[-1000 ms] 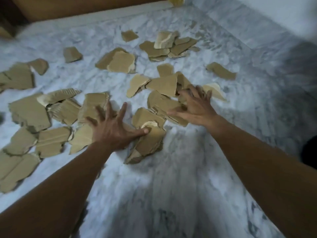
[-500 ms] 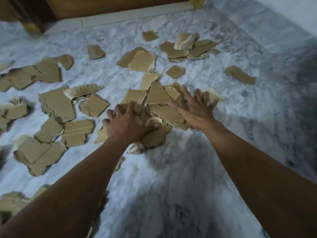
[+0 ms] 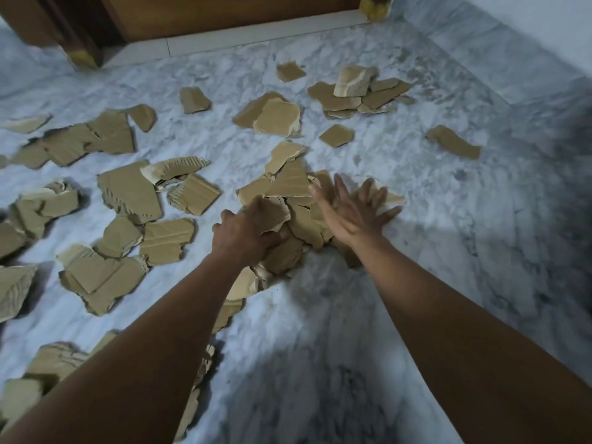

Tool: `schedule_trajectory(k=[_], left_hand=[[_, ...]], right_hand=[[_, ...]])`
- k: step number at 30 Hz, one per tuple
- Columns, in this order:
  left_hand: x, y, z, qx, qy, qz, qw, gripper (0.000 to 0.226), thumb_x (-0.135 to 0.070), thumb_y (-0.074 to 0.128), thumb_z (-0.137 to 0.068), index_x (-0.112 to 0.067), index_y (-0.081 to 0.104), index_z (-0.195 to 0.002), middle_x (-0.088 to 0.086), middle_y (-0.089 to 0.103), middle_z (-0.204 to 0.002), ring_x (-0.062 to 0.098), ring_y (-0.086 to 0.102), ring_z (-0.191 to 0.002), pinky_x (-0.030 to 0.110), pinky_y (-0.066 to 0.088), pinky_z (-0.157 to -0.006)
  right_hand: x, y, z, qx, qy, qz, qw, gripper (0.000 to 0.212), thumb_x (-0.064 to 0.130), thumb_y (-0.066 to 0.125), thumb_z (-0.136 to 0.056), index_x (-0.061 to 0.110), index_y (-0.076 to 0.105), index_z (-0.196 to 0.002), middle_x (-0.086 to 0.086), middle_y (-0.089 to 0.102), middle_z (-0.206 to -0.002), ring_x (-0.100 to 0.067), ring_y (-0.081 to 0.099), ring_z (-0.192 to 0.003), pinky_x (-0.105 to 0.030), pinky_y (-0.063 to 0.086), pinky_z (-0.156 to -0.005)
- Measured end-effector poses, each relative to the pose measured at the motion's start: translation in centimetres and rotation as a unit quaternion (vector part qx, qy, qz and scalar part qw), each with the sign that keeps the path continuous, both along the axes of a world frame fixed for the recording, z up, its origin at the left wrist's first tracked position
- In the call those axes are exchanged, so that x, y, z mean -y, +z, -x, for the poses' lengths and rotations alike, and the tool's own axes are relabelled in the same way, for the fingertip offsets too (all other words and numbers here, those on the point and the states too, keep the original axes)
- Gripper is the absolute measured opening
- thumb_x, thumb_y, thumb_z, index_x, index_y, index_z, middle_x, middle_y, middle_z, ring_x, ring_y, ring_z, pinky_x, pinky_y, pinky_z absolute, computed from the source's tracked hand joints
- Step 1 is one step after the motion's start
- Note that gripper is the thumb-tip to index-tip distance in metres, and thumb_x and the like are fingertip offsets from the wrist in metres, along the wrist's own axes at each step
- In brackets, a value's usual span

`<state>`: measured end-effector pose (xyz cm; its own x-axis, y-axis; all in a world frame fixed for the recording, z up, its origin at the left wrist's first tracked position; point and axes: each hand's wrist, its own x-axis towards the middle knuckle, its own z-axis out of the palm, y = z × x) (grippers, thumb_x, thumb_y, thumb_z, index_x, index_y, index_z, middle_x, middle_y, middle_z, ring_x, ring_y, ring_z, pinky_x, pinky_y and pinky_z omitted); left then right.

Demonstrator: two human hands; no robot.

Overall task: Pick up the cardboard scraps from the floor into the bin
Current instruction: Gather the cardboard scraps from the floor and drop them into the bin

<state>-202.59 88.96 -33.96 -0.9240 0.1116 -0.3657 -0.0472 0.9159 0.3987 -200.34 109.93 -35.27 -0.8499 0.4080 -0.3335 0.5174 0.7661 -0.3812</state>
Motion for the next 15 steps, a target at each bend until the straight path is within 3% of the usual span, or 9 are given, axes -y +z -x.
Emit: schedule_trajectory(k=[2, 4, 7, 10, 12, 15], left_hand=[[0.7, -0.2, 0.4, -0.010, -0.012, -0.022, 1.000, 0.100, -0.076, 0.071, -0.068, -0.042, 0.032, -0.153, 0.016, 0.061, -0.121, 0.038, 0.058, -0.111, 0.043, 0.050, -0.094], [1.1, 0.0, 0.7, -0.004, -0.005, -0.073, 0.997, 0.096, -0.058, 0.082, -0.072, -0.032, 0.037, -0.154, 0.013, 0.064, -0.128, 0.034, 0.057, -0.120, 0.044, 0.049, -0.097], [1.7, 0.7, 0.8, 0.045, 0.042, -0.210, 0.976, 0.090, -0.036, 0.093, -0.067, -0.026, 0.050, -0.145, 0.005, 0.067, -0.127, 0.027, 0.063, -0.117, 0.045, 0.053, -0.098], [1.5, 0.8, 0.3, 0.023, 0.076, -0.266, 0.961, 0.108, -0.065, 0.087, -0.057, -0.027, 0.042, -0.148, 0.005, 0.064, -0.133, 0.028, 0.062, -0.120, 0.045, 0.054, -0.099], [0.4, 0.7, -0.7, 0.011, 0.114, -0.265, 0.957, 0.108, -0.069, 0.072, -0.077, -0.018, 0.023, -0.159, 0.007, 0.055, -0.144, 0.033, 0.053, -0.132, 0.035, 0.046, -0.102], [-1.1, 0.3, -1.9, -0.044, 0.144, -0.218, 0.964, 0.075, -0.061, 0.058, -0.092, -0.009, 0.038, -0.142, 0.006, 0.061, -0.110, 0.036, 0.060, -0.116, 0.033, 0.037, -0.078]], right_hand=[[1.6, 0.0, 0.6, -0.003, 0.031, -0.003, 1.000, 0.097, 0.098, 0.005, -0.073, 0.051, 0.001, -0.157, -0.014, -0.016, -0.168, -0.047, -0.021, -0.150, -0.077, -0.016, -0.108], [2.9, -0.1, 0.9, -0.012, 0.058, -0.033, 0.998, 0.092, 0.093, 0.012, -0.079, 0.047, 0.008, -0.158, -0.012, -0.005, -0.170, -0.045, -0.011, -0.153, -0.078, -0.010, -0.110], [4.2, -0.8, -0.2, -0.074, 0.081, -0.103, 0.989, 0.075, 0.078, 0.027, -0.093, 0.032, 0.032, -0.152, -0.011, 0.028, -0.161, -0.040, 0.017, -0.150, -0.069, 0.011, -0.114], [4.4, -1.3, -1.4, -0.163, 0.080, -0.135, 0.974, 0.057, 0.063, 0.042, -0.096, 0.020, 0.051, -0.132, -0.008, 0.053, -0.138, -0.034, 0.043, -0.131, -0.050, 0.031, -0.103], [4.1, -1.4, -2.0, -0.186, 0.091, -0.137, 0.969, 0.047, 0.057, 0.045, -0.096, 0.018, 0.053, -0.122, -0.006, 0.058, -0.127, -0.032, 0.047, -0.123, -0.047, 0.033, -0.096], [3.7, -1.4, -2.6, -0.212, 0.115, -0.113, 0.964, 0.041, 0.054, 0.043, -0.098, 0.018, 0.053, -0.116, -0.005, 0.062, -0.119, -0.032, 0.051, -0.116, -0.046, 0.032, -0.093]])
